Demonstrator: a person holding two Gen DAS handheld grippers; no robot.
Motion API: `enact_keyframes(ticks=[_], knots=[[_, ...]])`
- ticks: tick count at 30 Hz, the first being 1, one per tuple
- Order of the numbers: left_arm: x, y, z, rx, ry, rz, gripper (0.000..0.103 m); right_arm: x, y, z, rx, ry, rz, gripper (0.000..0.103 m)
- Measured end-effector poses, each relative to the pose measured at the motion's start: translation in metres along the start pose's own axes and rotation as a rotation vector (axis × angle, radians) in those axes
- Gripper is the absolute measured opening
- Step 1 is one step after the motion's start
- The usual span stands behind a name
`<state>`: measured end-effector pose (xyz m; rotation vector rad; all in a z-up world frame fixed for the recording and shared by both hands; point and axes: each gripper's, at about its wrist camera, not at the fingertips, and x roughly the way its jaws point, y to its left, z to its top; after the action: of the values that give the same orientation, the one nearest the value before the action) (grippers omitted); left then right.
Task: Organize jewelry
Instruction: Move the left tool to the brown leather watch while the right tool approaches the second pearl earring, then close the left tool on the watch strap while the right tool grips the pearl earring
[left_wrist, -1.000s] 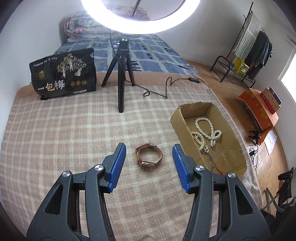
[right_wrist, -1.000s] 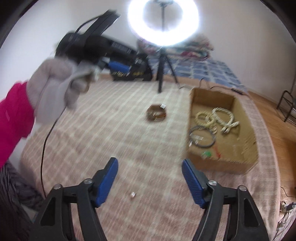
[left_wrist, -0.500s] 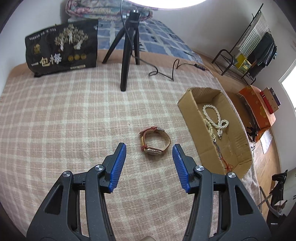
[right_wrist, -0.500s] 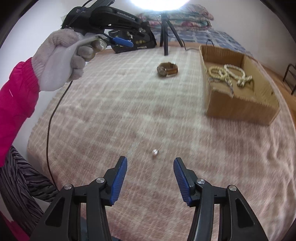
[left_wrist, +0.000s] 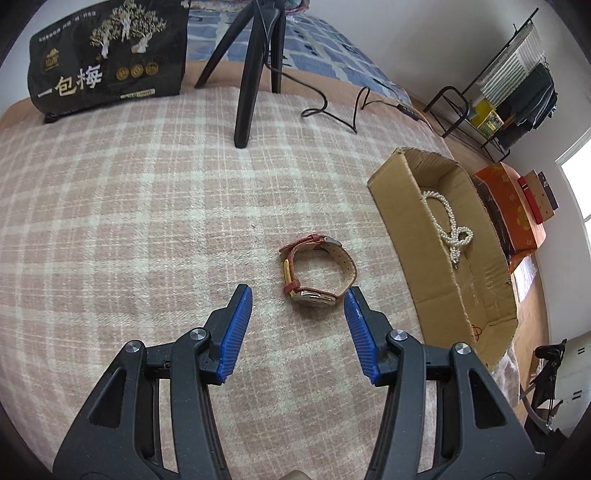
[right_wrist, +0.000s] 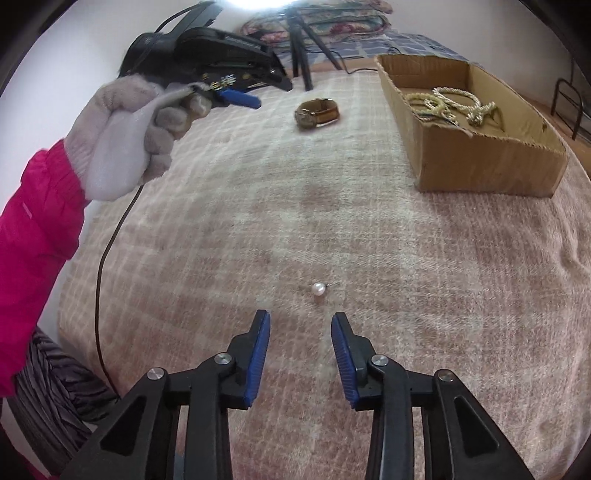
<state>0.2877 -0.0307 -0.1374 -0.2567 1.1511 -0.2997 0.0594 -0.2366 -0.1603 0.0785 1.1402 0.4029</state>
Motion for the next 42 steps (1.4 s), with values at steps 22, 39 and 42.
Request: enact_keyframes(ticks=[22,39,42], knots=[[0.044,0.000,0.011,-0.005,0.054,-0.025,0.045,0.034,0.009,0.019,-0.074,0.018,-0.093,0.017],[0.056,-0.001,0.014,-0.005,0.065,-0.019,0.037,0.032,0.008,0.022,-0.035,0.012,-0.083,0.025],[0.057,0.000,0.013,-0.001,0.068,-0.020,0.035,0.029,0.006,0.022,-0.043,-0.004,-0.095,0.025]])
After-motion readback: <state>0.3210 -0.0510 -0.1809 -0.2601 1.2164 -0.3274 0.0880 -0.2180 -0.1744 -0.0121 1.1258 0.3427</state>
